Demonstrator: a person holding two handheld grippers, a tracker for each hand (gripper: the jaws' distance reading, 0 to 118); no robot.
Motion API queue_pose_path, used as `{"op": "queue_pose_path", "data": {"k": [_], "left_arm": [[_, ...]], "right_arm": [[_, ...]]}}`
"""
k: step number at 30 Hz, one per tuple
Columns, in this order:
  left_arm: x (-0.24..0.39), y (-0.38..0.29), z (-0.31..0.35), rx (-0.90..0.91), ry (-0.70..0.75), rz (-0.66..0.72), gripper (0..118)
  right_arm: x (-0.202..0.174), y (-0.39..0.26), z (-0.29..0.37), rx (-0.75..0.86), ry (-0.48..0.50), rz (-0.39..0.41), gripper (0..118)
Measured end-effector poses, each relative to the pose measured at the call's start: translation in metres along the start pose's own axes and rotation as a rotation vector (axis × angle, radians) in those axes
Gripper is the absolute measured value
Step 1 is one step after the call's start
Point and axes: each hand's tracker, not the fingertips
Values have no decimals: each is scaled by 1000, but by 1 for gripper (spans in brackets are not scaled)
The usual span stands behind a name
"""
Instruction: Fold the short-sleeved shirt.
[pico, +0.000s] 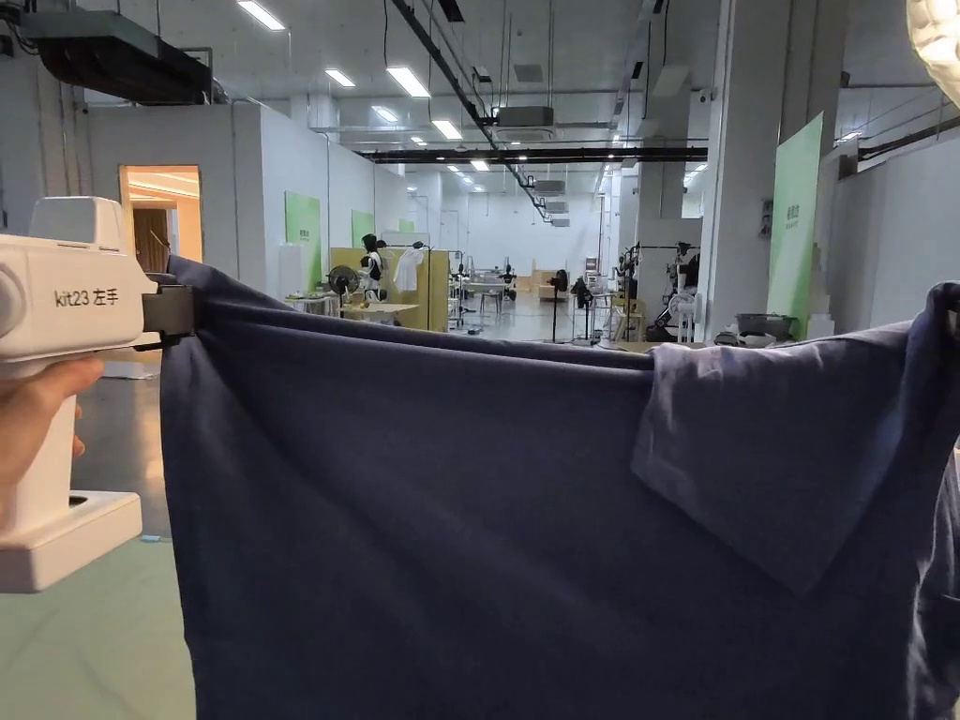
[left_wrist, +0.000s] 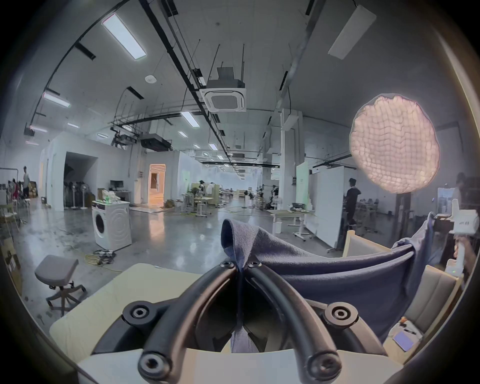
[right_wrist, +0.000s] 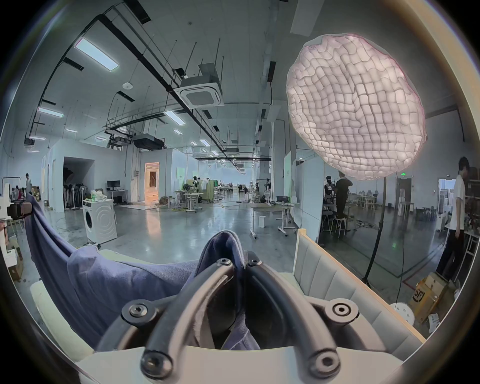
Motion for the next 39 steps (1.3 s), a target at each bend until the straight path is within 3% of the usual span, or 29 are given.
{"op": "queue_pose_path", "data": {"k": [8,11,16,19,23,27,29,31,32,35,39], "left_arm": [[-8,-21,-61,-34,51,55,3],[-19,-30,-85,-40,42,81,3],[-15,-38,-106,-58,66,61,3],[-12,-41,-116,-96,86,71,3],[-7,-42,-132,-96,99,44,3],[-1,-46,-154,-146,142,1,3],[3,-57,-165,-152,143,0,3],[2,-71,-182,-169,132,32,3],[2,-81,-186,-187,117,46,3],[5,-117,-180,-244,74,28,3],[-5,-165,-148,-293,16,-1,3]], "right_arm": [[-28,-13,-62,-15,-1,8,5],[-36,-17,-81,-12,3,68,5],[-46,-26,-114,-21,7,47,5],[-53,-29,-128,10,-27,95,5],[-59,-36,-140,-21,-18,64,5],[-66,-42,-165,-58,-15,91,5],[-67,-51,-178,-78,-7,47,5],[-67,-68,-179,-107,6,-38,5],[-70,-75,-178,-81,49,11,5],[-70,-112,-172,-156,75,44,5],[-60,-161,-130,-178,147,42,5]]}}
